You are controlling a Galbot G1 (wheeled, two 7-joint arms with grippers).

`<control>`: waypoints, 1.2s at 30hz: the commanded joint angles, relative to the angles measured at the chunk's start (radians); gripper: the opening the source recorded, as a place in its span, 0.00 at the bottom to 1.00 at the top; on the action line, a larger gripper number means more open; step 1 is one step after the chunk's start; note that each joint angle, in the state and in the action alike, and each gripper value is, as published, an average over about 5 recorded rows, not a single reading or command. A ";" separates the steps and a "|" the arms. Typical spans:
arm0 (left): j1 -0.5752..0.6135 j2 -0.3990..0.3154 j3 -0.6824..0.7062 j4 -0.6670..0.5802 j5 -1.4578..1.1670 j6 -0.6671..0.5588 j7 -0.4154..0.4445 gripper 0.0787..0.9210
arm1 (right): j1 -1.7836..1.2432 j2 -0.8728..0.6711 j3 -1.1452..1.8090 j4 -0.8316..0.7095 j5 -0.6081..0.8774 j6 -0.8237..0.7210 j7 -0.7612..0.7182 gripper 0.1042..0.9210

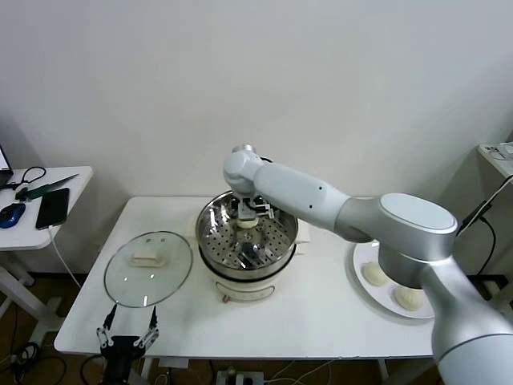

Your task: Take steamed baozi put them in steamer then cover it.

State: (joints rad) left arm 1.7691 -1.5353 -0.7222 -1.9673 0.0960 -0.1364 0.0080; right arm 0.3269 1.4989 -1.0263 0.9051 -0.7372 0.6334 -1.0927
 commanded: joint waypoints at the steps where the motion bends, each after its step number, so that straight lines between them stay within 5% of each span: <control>1: 0.007 0.000 -0.001 -0.002 0.000 -0.002 -0.001 0.88 | 0.019 -0.021 0.006 0.039 0.015 -0.003 -0.006 0.88; 9: 0.023 0.001 -0.003 -0.016 0.004 -0.003 -0.001 0.88 | 0.163 -0.224 -0.026 0.242 0.302 -0.110 -0.060 0.88; 21: 0.026 -0.004 0.005 -0.027 -0.003 -0.003 0.000 0.88 | 0.436 -0.635 -0.336 0.330 1.109 -0.747 0.031 0.88; 29: 0.025 0.002 0.001 -0.020 -0.016 -0.002 0.000 0.88 | 0.242 -0.888 -0.304 0.373 1.158 -0.876 0.038 0.88; 36: 0.018 -0.004 0.007 -0.018 -0.006 0.004 0.000 0.88 | -0.058 -0.950 -0.080 0.325 0.977 -0.882 0.016 0.88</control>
State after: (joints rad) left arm 1.7878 -1.5374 -0.7165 -1.9854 0.0874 -0.1344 0.0079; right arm 0.4454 0.7003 -1.1972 1.2210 0.2193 -0.1367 -1.0759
